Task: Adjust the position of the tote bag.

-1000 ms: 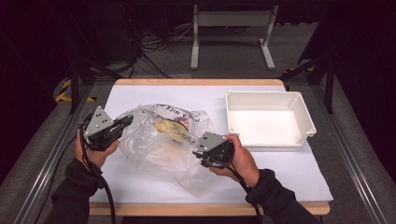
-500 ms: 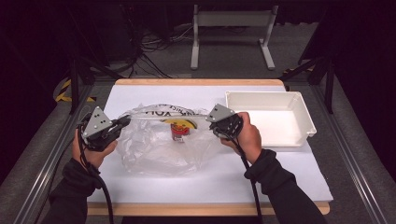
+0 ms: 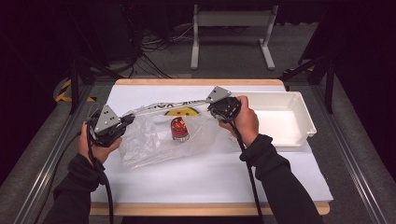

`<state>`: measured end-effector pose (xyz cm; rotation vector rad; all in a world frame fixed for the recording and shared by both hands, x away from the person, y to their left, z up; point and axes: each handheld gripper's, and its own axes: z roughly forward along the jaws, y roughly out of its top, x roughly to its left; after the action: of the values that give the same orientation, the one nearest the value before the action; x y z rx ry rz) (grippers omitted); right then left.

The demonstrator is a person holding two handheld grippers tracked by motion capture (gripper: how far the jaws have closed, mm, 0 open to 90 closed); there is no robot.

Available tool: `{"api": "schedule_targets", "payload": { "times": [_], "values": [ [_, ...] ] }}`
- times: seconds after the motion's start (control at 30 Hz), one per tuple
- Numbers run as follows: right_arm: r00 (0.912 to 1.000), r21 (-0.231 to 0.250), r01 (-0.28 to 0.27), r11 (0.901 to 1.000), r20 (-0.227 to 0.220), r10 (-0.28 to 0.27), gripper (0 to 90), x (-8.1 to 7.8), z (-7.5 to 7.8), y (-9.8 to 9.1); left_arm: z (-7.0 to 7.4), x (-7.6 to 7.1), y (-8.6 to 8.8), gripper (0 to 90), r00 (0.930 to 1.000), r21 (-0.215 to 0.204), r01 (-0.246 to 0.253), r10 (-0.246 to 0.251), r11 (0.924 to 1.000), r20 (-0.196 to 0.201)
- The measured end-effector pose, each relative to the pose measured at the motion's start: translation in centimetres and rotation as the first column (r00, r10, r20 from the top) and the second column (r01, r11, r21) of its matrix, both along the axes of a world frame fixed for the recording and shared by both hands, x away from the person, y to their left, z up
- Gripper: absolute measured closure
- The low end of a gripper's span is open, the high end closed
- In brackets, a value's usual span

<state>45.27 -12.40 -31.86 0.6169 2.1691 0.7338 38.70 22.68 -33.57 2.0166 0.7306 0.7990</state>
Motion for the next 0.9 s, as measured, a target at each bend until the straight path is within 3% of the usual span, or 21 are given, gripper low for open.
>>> {"api": "schedule_targets", "payload": {
  "times": [0.17, 0.33, 0.43, 0.5, 0.53, 0.57, 0.6, 0.63, 0.7, 0.77, 0.83, 0.87, 0.9],
  "values": [
    [0.9994, 0.001, 0.018, 0.9998, -0.03, -0.018, 77.0, 0.6, -0.6, 0.1, -0.2, 0.4, -0.3, 90.0, 0.9999, -0.015, 0.011, -0.011, 0.9998, -0.01],
    [0.9981, 0.059, -0.018, 0.9981, -0.058, 0.022, 71.0, 0.1, -0.3, 0.0, -0.3, 0.4, -0.9, 90.0, 0.9995, -0.014, 0.031, -0.031, 0.9994, -0.011],
    [0.9963, 0.076, -0.048, 0.9959, -0.068, 0.053, 60.3, -0.3, -0.1, 0.3, -0.2, 0.4, -1.5, 90.0, 0.9992, -0.007, 0.038, -0.038, 0.9993, -0.011],
    [0.9937, 0.09, -0.08, 0.9928, -0.071, 0.086, 48.3, -0.6, 0.1, 0.5, -0.2, 0.5, -1.7, 90.0, 0.9992, -0.007, 0.038, -0.038, 0.9993, -0.016],
    [0.9937, 0.09, -0.08, 0.9928, -0.071, 0.086, 48.3, -0.6, 0.1, 0.5, -0.2, 0.5, -1.7, 90.0, 0.9992, -0.007, 0.038, -0.038, 0.9993, -0.016],
    [0.9895, 0.097, -0.113, 0.9889, -0.08, 0.121, 36.7, -1.0, 0.2, 0.9, -0.2, 0.6, -1.8, 90.0, 0.9991, 0.001, 0.041, -0.041, 0.9992, -0.013],
    [0.9895, 0.097, -0.113, 0.9889, -0.08, 0.121, 36.7, -1.0, 0.2, 0.9, -0.2, 0.6, -2.0, 90.0, 0.9991, 0.0, 0.039, -0.039, 0.9992, -0.016],
    [0.9865, 0.104, -0.139, 0.9849, -0.073, 0.147, 29.9, -1.4, 0.3, 1.2, -0.2, 0.7, -2.1, 90.0, 0.9991, 0.002, 0.039, -0.039, 0.9992, -0.02],
    [0.9854, 0.112, -0.148, 0.9825, -0.067, 0.156, 28.2, -1.6, 0.4, 1.3, -0.3, 0.8, -2.3, 90.0, 0.9992, 0.003, 0.031, -0.031, 0.9995, -0.024],
    [0.9786, 0.147, -0.189, 0.971, -0.055, 0.198, 26.3, -2.3, 0.8, 1.4, -0.5, 1.1, -2.4, 90.0, 0.9991, 0.002, 0.023, -0.023, 0.9997, -0.036],
    [0.9715, 0.17, -0.222, 0.9601, -0.046, 0.233, 32.7, -2.9, 1.2, 1.3, -0.6, 1.3, -2.5, 90.0, 0.999, 0.004, 0.015, -0.015, 0.9999, -0.041],
    [0.9715, 0.17, -0.222, 0.9601, -0.046, 0.233, 32.7, -2.9, 1.2, 1.3, -0.6, 1.3, -2.5, 90.0, 0.999, 0.004, 0.015, -0.015, 0.9999, -0.041],
    [0.9683, 0.181, -0.235, 0.955, -0.041, 0.246, 38.9, -3.1, 1.4, 1.3, -0.6, 1.3, -2.5, 90.0, 0.999, -0.001, 0.013, -0.013, 0.9999, -0.043]
  ]
}}
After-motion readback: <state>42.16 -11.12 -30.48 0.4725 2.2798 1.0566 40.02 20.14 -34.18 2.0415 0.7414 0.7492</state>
